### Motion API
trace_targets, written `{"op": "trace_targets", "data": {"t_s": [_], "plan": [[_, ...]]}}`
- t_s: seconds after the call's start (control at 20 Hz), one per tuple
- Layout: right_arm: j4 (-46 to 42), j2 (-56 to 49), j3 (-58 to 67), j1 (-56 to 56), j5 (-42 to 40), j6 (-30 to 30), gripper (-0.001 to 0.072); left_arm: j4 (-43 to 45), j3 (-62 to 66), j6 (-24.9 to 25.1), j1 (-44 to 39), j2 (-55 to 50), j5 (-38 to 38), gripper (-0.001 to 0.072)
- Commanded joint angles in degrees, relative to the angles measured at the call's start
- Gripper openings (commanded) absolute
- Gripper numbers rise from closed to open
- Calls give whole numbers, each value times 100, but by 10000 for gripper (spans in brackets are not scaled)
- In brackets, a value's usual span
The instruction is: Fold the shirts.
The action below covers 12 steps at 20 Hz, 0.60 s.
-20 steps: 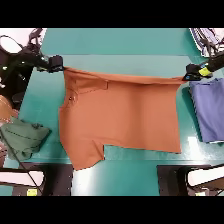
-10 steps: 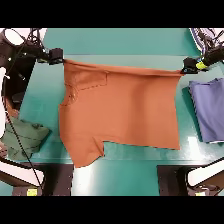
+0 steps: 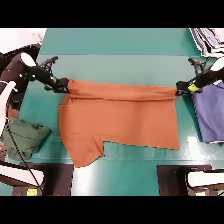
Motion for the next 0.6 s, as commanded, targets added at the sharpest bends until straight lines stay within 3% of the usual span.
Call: {"op": "trace_targets", "data": {"t_s": [0.0,0.05,0.1,0.3,0.55], "plan": [[50,192,-568,197,-258,24,66,-205,-599,98,20,24,127,68],[57,195,-566,195,-160,26,285,-48,-575,-37,22,42,15,391],[52,251,-566,177,-22,61,377,155,-570,-125,20,118,-138,494],[63,1056,-833,-144,439,59,377,1108,-1047,-186,20,1193,-439,481],[975,2223,-1676,-619,450,-249,377,955,-3434,-505,20,3126,-439,481]]}}
